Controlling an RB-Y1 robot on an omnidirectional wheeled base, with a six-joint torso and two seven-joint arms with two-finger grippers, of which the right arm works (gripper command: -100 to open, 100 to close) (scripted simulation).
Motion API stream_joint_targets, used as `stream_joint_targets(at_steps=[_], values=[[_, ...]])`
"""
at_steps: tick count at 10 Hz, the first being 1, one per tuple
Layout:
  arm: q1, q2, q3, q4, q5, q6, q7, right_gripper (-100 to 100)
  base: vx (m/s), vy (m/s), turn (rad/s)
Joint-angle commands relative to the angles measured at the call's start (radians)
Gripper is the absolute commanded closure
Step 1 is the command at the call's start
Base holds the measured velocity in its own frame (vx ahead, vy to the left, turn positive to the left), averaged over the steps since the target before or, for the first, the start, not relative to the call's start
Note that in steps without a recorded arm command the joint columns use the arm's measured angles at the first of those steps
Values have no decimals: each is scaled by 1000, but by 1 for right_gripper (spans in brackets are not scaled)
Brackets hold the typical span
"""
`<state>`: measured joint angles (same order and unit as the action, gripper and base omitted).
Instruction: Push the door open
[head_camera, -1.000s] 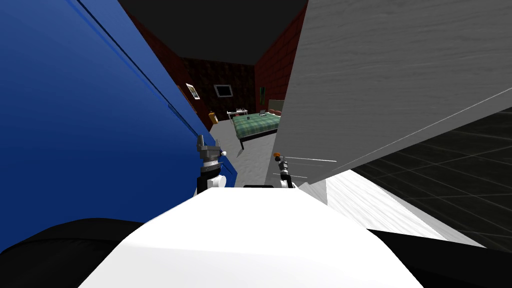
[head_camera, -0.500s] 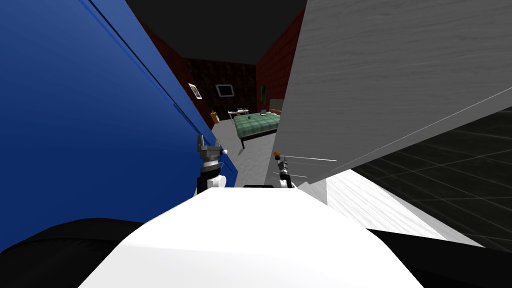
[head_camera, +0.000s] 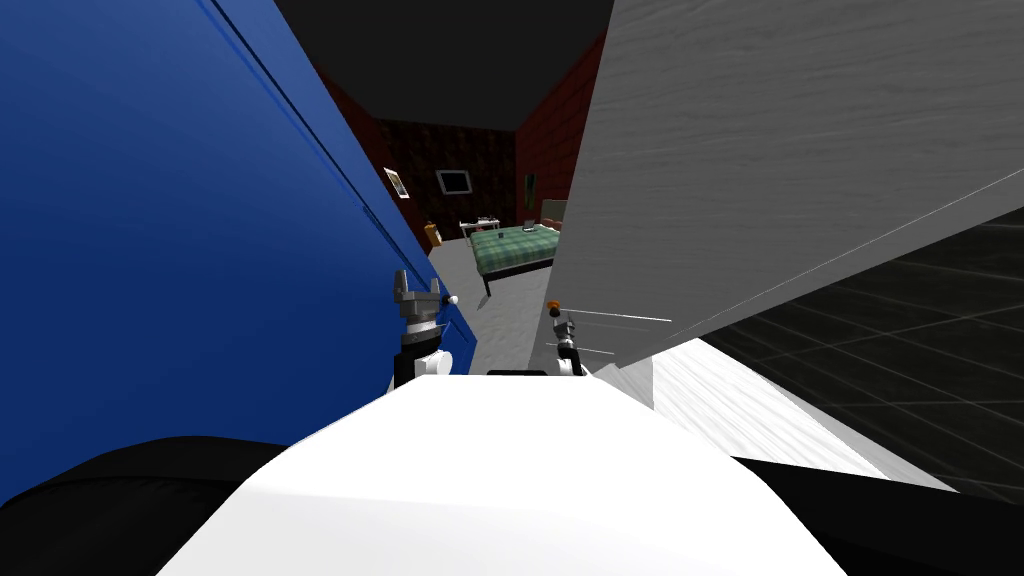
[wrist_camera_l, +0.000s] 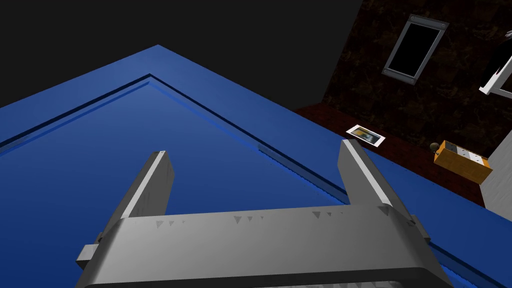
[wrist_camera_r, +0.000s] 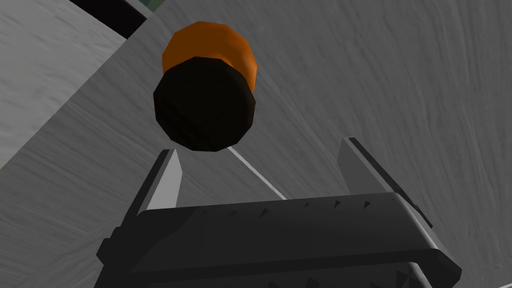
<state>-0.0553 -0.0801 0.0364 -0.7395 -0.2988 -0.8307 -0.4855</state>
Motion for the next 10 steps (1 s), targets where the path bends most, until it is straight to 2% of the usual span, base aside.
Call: stream_joint_targets(at_steps=[1, 2, 3, 4, 6, 7, 8, 9, 10], values=[[-3, 4, 15, 0, -33, -2, -50, -100, -83, -16, 79], [-3, 4, 15, 0, -33, -2, -66, -100, -59, -13, 20], [-5, 7, 24, 1, -55, -3, -102, -100, -47, -7, 34], [-5, 7, 24, 1, -55, -3, -108, -100, -36, -6, 22], [-10, 14, 44, 2, -100, -6, -173, -100, -55, -12, 52], [-10, 14, 44, 2, -100, -6, -190, -100, -53, -14, 27], [-12, 17, 53, 3, -121, -7, -226, -100, -54, -12, 44], [-12, 17, 53, 3, -121, -7, -232, -100, -45, -11, 22], [-14, 21, 62, 3, -143, -8, -272, -100, -51, -8, 47]])
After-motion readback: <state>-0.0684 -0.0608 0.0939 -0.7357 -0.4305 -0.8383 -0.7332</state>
